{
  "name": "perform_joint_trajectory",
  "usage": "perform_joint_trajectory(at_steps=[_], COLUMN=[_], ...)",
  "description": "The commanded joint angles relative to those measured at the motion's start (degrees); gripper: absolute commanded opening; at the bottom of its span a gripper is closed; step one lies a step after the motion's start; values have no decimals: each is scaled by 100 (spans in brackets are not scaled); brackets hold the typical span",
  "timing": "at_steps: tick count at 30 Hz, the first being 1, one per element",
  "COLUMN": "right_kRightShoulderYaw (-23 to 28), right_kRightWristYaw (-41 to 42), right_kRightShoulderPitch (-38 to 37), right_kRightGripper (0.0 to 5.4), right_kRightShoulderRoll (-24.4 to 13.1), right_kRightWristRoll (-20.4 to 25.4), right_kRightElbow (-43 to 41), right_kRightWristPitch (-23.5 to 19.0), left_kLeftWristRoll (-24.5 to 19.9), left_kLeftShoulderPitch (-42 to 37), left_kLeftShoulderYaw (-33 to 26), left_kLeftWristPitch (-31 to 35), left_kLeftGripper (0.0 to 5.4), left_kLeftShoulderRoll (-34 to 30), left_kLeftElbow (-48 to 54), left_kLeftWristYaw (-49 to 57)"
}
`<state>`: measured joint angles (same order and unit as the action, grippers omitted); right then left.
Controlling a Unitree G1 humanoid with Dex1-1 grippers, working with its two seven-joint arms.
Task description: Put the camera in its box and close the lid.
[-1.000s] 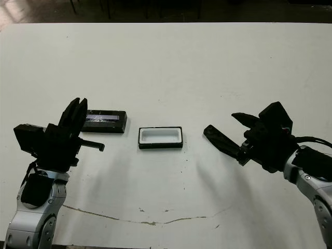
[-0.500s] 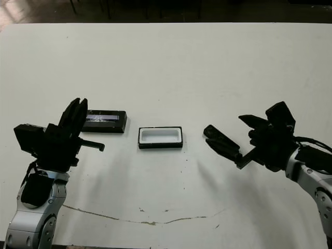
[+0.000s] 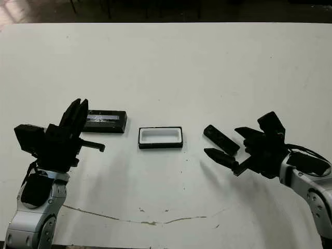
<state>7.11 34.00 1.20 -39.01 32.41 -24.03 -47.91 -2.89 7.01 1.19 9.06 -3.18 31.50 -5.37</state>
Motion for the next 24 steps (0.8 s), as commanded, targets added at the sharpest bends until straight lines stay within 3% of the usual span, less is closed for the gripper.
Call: perform_joint_trajectory(at_steps=[1,21,24], right_kRightShoulderYaw=[-76,-101,-99], right_kRightWristYaw=[18,-168,-217], right_kRightShoulderPitch=[-113,-307,-359], right_kRightGripper=[538,538,504], right_kRightShoulderRoll=[6,175,215], right_kRightWristRoll=[-74,-272,-281], right_kRightElbow=[116,162,101], right_kRightWristPitch=[-37,27,75], left_kLeftWristRoll=[40,34,37], left_kLeftShoulderPitch=[109,134,134], left_kLeftShoulderYaw=[-11,-25,-15], left_kLeftWristPitch=[49,86,113], left_kLeftGripper=[0,0,0], left_kLeftShoulderRoll=[-98,-101,-95], left_kLeftElbow=[-40,3,25], left_kLeftWristYaw=[-26,-48,-48])
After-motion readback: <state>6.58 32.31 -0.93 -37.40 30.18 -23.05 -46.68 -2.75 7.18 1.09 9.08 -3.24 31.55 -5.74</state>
